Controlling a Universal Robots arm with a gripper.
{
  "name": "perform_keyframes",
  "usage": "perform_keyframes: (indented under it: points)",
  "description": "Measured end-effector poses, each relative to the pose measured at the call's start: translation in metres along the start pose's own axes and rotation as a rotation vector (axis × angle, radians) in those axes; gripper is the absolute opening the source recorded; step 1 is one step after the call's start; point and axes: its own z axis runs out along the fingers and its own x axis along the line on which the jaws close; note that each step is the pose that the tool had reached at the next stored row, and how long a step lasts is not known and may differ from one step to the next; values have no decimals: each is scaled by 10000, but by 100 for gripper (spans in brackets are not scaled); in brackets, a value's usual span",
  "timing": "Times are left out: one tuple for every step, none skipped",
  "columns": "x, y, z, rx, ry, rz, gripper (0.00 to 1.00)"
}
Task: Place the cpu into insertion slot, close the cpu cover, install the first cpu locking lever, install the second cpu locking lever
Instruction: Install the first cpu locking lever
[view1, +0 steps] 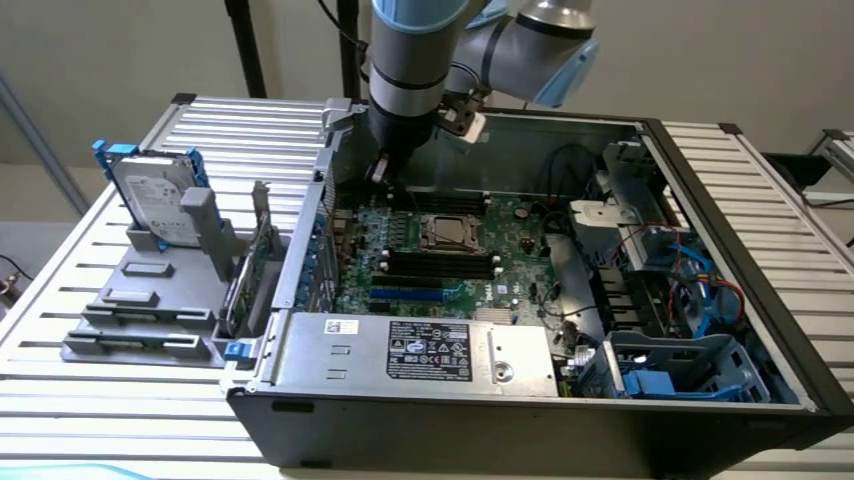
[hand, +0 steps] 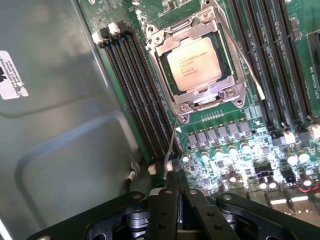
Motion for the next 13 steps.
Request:
perform_keyframes:
  points:
    - [0,-1,0,-3,69,73,11]
    - [0,0,0,-11,109,141,11]
    - [0,0,0,-18,142,193,11]
    - [0,3,-1,-28,154,230,11]
    - [2,11,-1,-36,161,256,11]
    - [6,23,-3,-42,164,271,11]
    - [11,40,-5,-43,166,280,11]
    - [20,62,-6,-46,168,284,11]
    - [31,90,-8,-46,168,287,11]
    - [43,119,-10,-47,168,291,11]
    - [55,149,-12,-48,170,291,11]
    - [67,177,-14,-48,169,293,11]
    - [77,204,-15,-49,170,296,11]
